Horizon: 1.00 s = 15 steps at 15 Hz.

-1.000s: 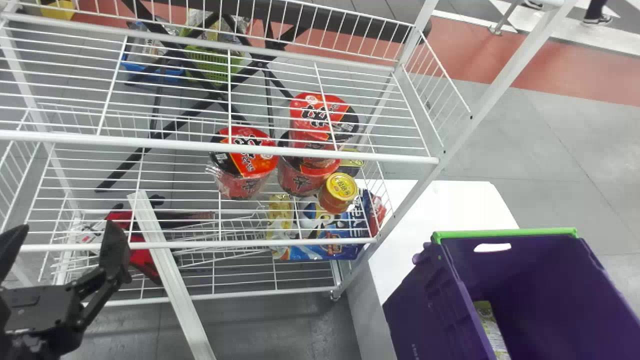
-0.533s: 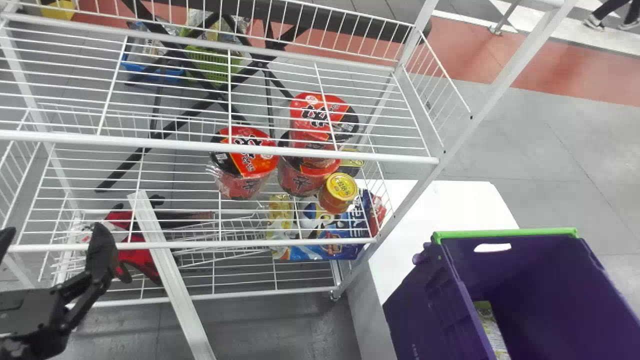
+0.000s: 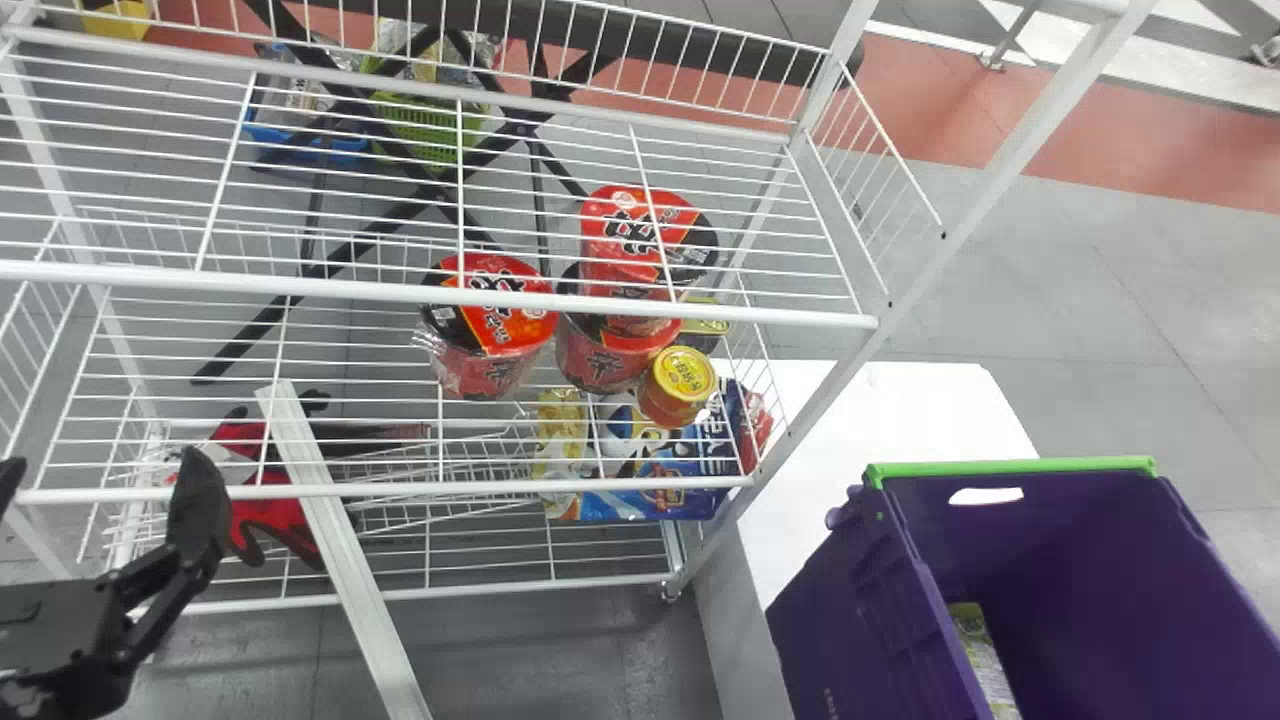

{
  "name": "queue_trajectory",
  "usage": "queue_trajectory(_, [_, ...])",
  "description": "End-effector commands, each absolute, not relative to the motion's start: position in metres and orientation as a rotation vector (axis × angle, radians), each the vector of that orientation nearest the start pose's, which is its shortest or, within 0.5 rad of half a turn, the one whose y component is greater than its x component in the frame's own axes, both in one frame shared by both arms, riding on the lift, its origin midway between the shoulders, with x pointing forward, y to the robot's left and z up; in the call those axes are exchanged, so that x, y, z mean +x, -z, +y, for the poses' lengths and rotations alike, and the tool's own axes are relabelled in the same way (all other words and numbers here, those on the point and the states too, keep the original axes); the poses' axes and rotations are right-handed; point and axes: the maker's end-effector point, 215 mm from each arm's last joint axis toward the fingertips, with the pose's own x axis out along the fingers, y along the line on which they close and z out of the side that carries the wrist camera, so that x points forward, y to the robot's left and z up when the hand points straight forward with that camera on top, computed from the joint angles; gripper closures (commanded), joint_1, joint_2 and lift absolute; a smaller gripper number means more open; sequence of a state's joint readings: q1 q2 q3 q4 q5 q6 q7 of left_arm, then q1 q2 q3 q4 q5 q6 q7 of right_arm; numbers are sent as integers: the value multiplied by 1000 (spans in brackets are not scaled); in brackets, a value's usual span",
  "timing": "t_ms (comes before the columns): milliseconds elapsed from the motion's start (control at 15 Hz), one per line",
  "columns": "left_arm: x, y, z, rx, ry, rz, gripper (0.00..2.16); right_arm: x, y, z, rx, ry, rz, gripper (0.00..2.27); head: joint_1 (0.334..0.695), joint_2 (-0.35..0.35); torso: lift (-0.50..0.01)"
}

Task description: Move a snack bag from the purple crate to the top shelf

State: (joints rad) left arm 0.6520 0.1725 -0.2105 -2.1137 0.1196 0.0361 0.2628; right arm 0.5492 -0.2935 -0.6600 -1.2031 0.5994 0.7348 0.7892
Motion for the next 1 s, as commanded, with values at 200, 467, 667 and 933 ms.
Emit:
queue_trajectory(200, [382,390,178,-68,1,195,103,-76,671,-616,-57,260,1758,1625,695,-350,-457])
queue_trajectory(467, [384,392,177,-67,4,201,103,-70,662,-622,-57,296,1752,1656,695,-350,-449])
queue_trajectory(667, [384,391,172,-74,9,201,103,-46,652,-631,-59,291,1686,1656,695,-350,-437])
queue_trajectory(933, [382,392,167,-73,7,210,103,-3,641,-625,-4,259,1561,1656,695,-350,-421])
